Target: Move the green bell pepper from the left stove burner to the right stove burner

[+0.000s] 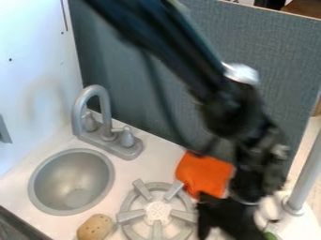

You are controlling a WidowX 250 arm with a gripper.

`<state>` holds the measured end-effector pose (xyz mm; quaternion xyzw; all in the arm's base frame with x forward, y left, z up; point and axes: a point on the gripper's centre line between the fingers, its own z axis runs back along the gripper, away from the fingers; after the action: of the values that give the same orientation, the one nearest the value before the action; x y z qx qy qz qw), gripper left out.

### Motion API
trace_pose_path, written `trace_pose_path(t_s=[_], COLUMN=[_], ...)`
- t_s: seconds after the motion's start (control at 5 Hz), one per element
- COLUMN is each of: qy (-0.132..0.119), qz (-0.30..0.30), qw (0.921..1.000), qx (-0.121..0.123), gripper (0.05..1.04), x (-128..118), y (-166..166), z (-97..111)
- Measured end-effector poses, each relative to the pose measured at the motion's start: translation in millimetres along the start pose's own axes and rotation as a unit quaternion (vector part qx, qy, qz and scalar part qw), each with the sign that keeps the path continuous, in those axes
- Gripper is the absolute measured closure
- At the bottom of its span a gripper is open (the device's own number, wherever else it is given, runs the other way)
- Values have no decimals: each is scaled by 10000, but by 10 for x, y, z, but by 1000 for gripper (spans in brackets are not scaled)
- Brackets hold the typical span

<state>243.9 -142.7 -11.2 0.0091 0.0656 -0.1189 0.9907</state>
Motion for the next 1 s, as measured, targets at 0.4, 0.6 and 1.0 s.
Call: trace_pose_path(t_s=[0.4,0.6,1.0], qy=[-23,-88,377], qz=[754,939,1277], qw=[9971,9955,9910], qx=[-71,-11,136], gripper=[82,82,82], x=[-481,-567,-457], y=[877,1341,2314], z=[164,113,-482])
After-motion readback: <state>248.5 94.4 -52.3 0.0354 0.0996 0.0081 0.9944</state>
